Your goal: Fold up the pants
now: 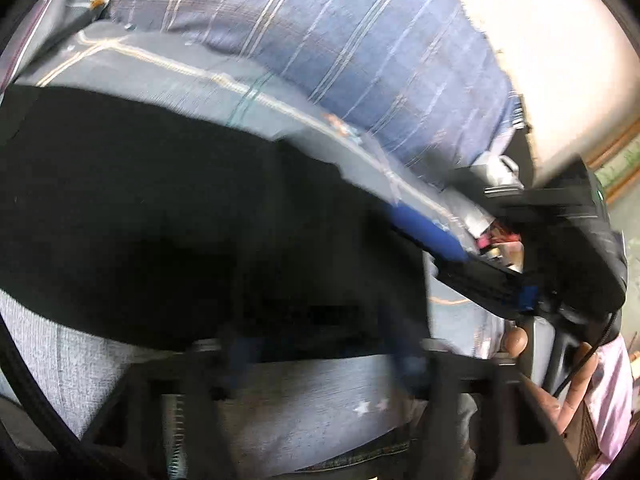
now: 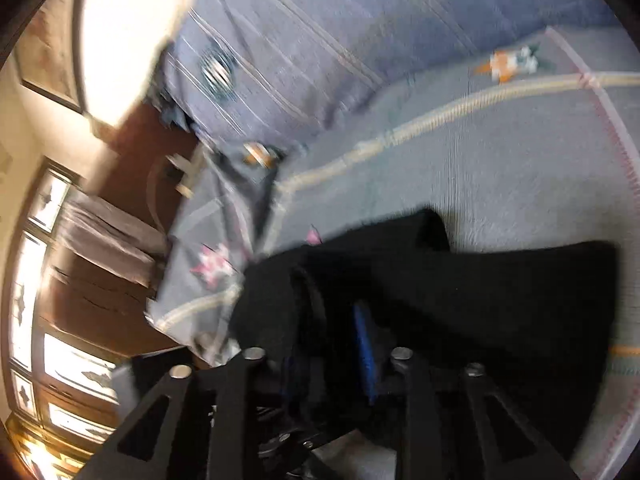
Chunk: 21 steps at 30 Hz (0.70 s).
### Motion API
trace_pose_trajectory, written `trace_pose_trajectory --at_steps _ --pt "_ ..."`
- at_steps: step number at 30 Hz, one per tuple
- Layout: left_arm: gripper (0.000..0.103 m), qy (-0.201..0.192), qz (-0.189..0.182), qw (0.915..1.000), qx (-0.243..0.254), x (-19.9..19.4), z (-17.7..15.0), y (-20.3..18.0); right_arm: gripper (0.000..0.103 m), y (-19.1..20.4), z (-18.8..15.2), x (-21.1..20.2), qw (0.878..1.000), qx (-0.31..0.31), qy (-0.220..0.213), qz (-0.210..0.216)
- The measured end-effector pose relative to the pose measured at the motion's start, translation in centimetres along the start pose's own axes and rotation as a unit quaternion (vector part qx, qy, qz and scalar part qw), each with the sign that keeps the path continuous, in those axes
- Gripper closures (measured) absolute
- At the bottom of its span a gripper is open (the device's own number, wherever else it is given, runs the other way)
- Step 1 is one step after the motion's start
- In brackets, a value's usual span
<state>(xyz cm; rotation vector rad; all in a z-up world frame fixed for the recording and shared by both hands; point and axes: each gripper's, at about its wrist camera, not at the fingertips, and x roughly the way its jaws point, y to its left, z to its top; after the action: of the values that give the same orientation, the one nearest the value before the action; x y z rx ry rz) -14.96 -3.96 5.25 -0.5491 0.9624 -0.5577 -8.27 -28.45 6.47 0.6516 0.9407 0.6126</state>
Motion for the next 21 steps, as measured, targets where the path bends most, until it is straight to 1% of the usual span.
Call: trace_pose_trajectory --at_steps 1,2,3,5,6,7,8,9,10,11,12,13,14,15,16,17,18,20,21 --pt "0.032 -0.005 -0.011 0.9999 -0.001 -0.2 -0.1 -0.1 0.02 0.4 0.0 -2.2 0.999 -0.007 -0.034 -0.015" --pt "0.032 -0.005 -0.018 0.9998 -0.001 -0.4 -0.1 -0.2 0.015 0.8 -0.1 -3.5 0.998 -0.014 -0.055 -0.026" --pt "0.032 -0.005 -0.02 0.9998 -0.001 -0.3 0.0 -0.2 0.015 0.8 -0.4 -5.0 0.997 -0.02 -0.07 -0.034" --pt "0.032 0.002 -0.011 0.9999 -0.012 0.2 0.3 0.4 0.015 -0.5 -1.2 -7.3 0.995 -0.006 -0.086 -0.05" --pt "0.032 0.006 -0.005 0.9997 -0.025 0.4 0.6 1.0 0.015 -0.8 -1.5 -7.5 0.994 0.003 -0.092 -0.057" --pt "0.034 0.005 -0.008 0.9988 -0.048 0.7 0.9 1.8 0.015 -1.5 -2.1 -7.9 0.993 0.013 -0.096 -0.065" --pt "0.044 0.003 -0.012 0.998 -0.062 0.7 1.0 2.2 0.015 -1.8 -2.4 -7.6 0.992 0.022 -0.096 -0.073" --pt "0.059 0.0 -0.007 0.9977 -0.067 0.7 1.2 2.4 0.015 -2.7 -2.9 -7.6 0.991 0.033 -0.091 -0.091" --pt "0.09 -0.001 0.013 0.998 -0.061 0.7 1.4 2.4 0.016 -3.4 -3.2 -7.7 0.99 0.038 -0.086 -0.106" --pt "0.089 0.0 0.019 0.9981 -0.059 0.6 1.4 2.5 0.017 -4.2 -3.7 -7.5 0.988 0.044 -0.08 -0.125" --pt "0.089 -0.005 0.002 0.9973 -0.073 0.1 1.3 2.8 0.018 -4.6 -3.9 -7.2 0.987 0.049 -0.076 -0.136" --pt "0.089 -0.013 -0.011 0.9964 -0.083 -0.3 1.3 3.0 0.025 -5.0 -4.2 -6.9 0.986 0.051 -0.069 -0.14" --pt "0.089 -0.025 -0.011 0.9961 -0.084 -1.0 1.3 3.2 0.027 -5.3 -4.4 -7.0 0.986 0.052 -0.063 -0.143" --pt "0.089 -0.035 0.006 0.9962 -0.079 -1.4 1.3 3.2 0.029 -5.5 -4.6 -6.8 0.985 0.051 -0.06 -0.151" --pt "0.088 -0.038 0.022 0.9959 -0.079 -1.2 1.5 3.3 0.031 -5.5 -4.7 -6.5 0.983 0.047 -0.058 -0.168" --pt "0.087 -0.028 0.034 0.9953 -0.086 -0.7 1.4 3.6 0.033 -5.6 -4.7 -6.1 0.982 0.043 -0.054 -0.178" --pt "0.087 -0.014 0.035 0.9947 -0.096 -0.1 1.3 4.0 0.035 -5.7 -4.7 -5.7 0.981 0.042 -0.046 -0.181" --pt "0.087 -0.019 0.031 0.9946 -0.097 -0.1 1.2 4.1 0.052 -6.3 -4.8 -4.6 0.983 0.048 -0.023 -0.177" --pt "0.087 -0.018 0.036 0.995 -0.092 -0.2 1.4 3.8 0.055 -6.5 -4.9 -4.2 0.983 0.051 -0.018 -0.173"
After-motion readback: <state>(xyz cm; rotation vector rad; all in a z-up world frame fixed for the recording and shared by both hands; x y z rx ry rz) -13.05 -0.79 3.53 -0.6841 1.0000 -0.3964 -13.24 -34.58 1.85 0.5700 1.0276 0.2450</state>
